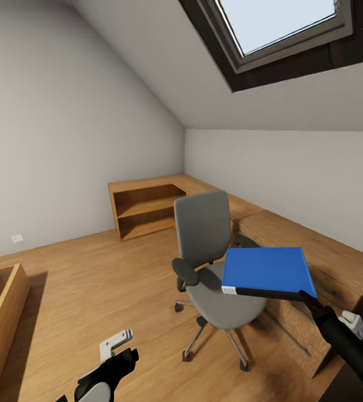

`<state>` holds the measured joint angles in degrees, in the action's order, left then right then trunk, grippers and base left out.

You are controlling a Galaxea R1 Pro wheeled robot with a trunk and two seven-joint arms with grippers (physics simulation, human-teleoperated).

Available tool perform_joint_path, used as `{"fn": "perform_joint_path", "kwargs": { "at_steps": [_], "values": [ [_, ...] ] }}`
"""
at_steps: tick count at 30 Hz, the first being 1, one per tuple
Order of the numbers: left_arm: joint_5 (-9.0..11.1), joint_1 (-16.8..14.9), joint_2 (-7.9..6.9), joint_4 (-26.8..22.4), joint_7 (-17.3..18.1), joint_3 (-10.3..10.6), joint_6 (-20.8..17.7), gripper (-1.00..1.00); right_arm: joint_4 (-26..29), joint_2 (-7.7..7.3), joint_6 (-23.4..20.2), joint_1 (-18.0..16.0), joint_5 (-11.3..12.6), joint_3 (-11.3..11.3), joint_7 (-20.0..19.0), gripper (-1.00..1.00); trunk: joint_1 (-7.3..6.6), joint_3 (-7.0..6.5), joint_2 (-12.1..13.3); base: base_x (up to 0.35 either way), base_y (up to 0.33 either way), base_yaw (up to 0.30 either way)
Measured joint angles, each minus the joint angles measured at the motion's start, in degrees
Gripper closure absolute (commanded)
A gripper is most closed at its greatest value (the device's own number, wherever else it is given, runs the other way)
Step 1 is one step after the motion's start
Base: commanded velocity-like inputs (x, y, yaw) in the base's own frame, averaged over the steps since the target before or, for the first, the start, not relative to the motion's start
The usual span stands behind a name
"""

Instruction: In the bedroom, organize the workspace by keeping the computer under the desk, ensuring the monitor is on the desk, placing the keyboard on the desk next to the monitor, placing the mouse on the desk next to the keyboard, moving the folder from the swivel chair onto the desk next to the mouse, stacking the notebook on top of the folder with the pen on top of the notebook, and positioning the swivel chair next to the desk.

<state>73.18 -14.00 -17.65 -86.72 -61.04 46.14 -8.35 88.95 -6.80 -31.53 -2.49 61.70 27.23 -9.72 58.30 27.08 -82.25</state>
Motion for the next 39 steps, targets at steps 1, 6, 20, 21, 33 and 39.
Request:
{"fn": "perform_joint_path", "kwargs": {
  "at_steps": [1, 6, 20, 21, 33, 39],
  "values": [
    [0.01, 0.00, 0.01, 0.02, 0.00, 0.10, 0.01, -1.00, 0.00, -0.03, 0.00, 0.00, 0.00, 0.02, 0.00, 1.00, -0.22, -0.18, 0.40, 0.000, 0.000, -0.167],
    [0.02, 0.00, 0.02, 0.04, 0.00, 0.29, 0.00, -1.00, -0.01, -0.01, -0.06, 0.00, -0.03, 1.88, 0.00, 1.00, -1.32, -1.08, 2.41, 0.000, 0.000, -0.233],
    [-3.14, 0.00, 5.02, 4.89, 0.01, 4.52, -0.06, -1.00, -0.12, 0.01, 0.03, 0.01, -0.07, 2.73, 0.03, 1.00, -4.39, -3.59, 8.03, 0.000, 0.000, -0.264],
    [-4.43, 0.00, 5.33, 5.36, 0.01, 4.68, -0.06, -1.00, -0.15, 0.01, 0.08, 0.01, -0.07, 2.95, 0.05, 1.00, -4.61, -3.77, 8.43, 0.000, 0.000, -0.267],
    [-5.99, 0.00, 5.73, 5.94, 0.01, 5.01, -0.06, -1.00, -0.88, 0.01, 0.43, 0.01, -0.12, 3.35, 0.40, 1.00, -7.25, -5.93, 13.24, 0.000, 0.000, -0.267],
    [-6.05, 0.00, 5.73, 5.94, 0.01, 5.07, -0.06, -1.00, -1.13, 0.03, 0.45, 0.02, -0.21, 3.34, 0.43, 1.00, -7.92, -6.47, 14.46, 0.000, 0.000, -0.267]
  ]
}}
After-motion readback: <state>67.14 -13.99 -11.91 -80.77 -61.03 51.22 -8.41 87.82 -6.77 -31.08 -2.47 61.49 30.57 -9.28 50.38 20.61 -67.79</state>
